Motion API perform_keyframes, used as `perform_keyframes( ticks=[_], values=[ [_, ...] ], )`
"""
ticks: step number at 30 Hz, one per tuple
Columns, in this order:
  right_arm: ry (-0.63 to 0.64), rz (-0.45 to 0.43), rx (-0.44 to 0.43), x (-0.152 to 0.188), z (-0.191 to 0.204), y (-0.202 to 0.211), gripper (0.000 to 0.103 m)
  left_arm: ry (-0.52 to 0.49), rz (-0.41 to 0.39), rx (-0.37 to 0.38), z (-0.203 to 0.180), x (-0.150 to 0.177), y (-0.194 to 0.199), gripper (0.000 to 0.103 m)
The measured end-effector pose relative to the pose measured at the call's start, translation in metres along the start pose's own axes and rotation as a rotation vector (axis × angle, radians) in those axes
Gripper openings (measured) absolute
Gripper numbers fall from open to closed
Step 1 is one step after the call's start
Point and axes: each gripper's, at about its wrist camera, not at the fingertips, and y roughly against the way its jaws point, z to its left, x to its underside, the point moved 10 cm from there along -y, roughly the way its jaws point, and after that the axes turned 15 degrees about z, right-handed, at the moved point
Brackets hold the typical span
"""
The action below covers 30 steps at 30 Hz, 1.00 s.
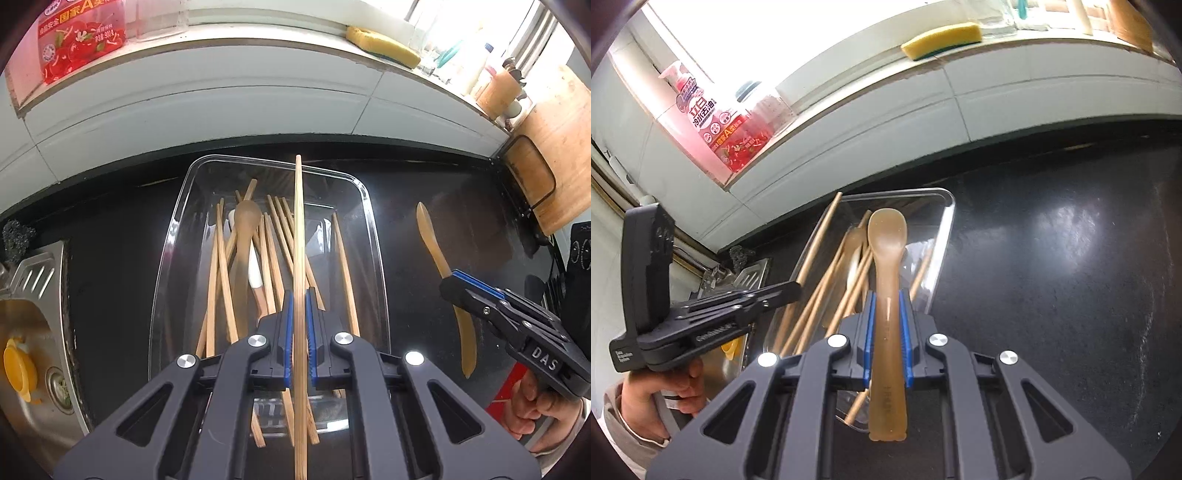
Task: Organize utensils
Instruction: 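Carry the amber spoon and chopstick over the clear plastic tray, then open both grippers to drop the spoon and chopstick into the tray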
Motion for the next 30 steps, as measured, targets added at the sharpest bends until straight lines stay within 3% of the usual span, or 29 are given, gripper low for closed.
perform_keyframes(
  ticks=[4, 16, 17, 20, 23, 24, 30],
  values=[
    [0.021, -0.014, 0.008, -0.005, 0.003, 0.008, 0.013, 0.017, 0.005, 0.024, 0.003, -0.007, -0.003, 0.006],
    [-0.021, -0.021, 0.027, -0.001, -0.012, 0.014, 0.013, 0.052, 0.024, -0.007, 0.011, -0.020, -0.009, 0.009],
    [-0.022, -0.022, 0.032, -0.001, -0.013, 0.013, 0.013, 0.064, 0.024, -0.017, 0.014, -0.020, -0.007, 0.015],
    [-0.036, -0.031, 0.049, -0.001, -0.012, 0.010, 0.013, 0.094, -0.010, -0.006, 0.020, -0.022, 0.006, 0.088],
    [-0.037, -0.021, 0.053, 0.001, -0.008, 0.004, 0.013, 0.136, -0.074, 0.000, 0.030, -0.023, 0.029, 0.091],
    [-0.036, -0.016, 0.053, 0.001, -0.006, 0.002, 0.013, 0.155, -0.091, -0.011, 0.036, -0.023, 0.037, 0.097],
    [0.011, 0.036, 0.043, 0.003, 0.021, -0.026, 0.013, 0.212, -0.148, -0.024, 0.056, -0.025, 0.069, 0.097]
  ],
)
